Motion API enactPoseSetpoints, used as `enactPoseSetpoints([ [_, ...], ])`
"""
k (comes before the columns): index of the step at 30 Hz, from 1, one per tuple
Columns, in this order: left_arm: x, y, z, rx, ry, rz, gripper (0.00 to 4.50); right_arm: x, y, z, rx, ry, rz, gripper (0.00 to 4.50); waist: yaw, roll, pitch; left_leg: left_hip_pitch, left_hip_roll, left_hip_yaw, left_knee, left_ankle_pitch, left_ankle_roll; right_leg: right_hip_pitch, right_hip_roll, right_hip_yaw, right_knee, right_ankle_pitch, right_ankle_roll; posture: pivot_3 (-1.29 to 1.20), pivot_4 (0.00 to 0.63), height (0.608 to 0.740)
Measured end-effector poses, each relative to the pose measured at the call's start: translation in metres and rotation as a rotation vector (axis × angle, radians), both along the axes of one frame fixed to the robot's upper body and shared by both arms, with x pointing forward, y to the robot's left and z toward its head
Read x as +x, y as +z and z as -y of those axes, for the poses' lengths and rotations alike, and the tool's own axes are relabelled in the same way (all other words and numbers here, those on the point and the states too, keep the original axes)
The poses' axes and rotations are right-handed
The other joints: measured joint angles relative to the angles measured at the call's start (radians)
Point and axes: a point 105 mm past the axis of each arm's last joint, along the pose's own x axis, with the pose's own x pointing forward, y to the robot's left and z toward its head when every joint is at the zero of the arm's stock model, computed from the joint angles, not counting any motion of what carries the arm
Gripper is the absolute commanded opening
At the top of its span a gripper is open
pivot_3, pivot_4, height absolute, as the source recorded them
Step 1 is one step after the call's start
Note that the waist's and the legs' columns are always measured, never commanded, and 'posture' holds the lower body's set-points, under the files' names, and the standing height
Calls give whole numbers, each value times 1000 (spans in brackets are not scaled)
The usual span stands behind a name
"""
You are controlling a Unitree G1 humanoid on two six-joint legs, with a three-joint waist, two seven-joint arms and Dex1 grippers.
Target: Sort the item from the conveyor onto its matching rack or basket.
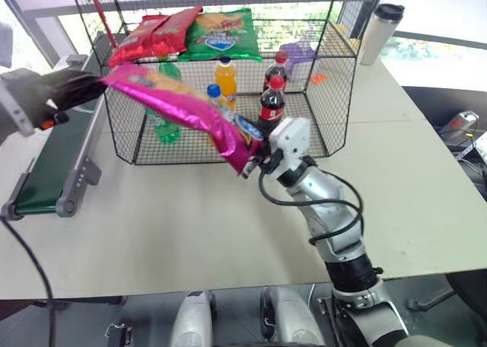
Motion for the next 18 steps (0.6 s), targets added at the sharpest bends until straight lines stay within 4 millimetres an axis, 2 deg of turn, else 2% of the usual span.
enactPoseSetpoints([
  [2,0,-9,0,-8,3,35,2225,3,11,28,-3,-124,22,0,6,0,0,-1,0,0,1,0,0,0,-1,0,-1,0,0,0,150,740],
  [4,-3,-12,16,-34,-40,108,2225,5,21,56,7,-261,24,0,13,-2,0,-1,-1,1,2,0,0,0,-1,1,-1,-1,-2,0,150,740],
  [7,-11,-10,41,-36,-88,176,2225,8,30,85,3,-394,-23,0,18,-2,0,-1,-1,2,2,0,0,0,-1,2,0,0,-1,0,150,740],
  [10,-15,-8,61,-53,-108,240,2225,13,41,98,-78,-434,-77,0,20,-1,0,0,-1,3,2,0,0,1,-1,3,0,0,-1,0,150,740],
  [15,-3,-20,84,-109,-104,255,2225,27,71,103,-235,-508,-60,0,18,0,0,1,-1,3,2,0,1,1,0,3,0,2,2,0,150,740],
  [18,-1,-25,93,-136,-100,261,2225,46,70,114,-250,-592,-125,0,19,-1,0,0,-1,3,3,0,1,1,0,4,-1,2,2,0,150,740],
])
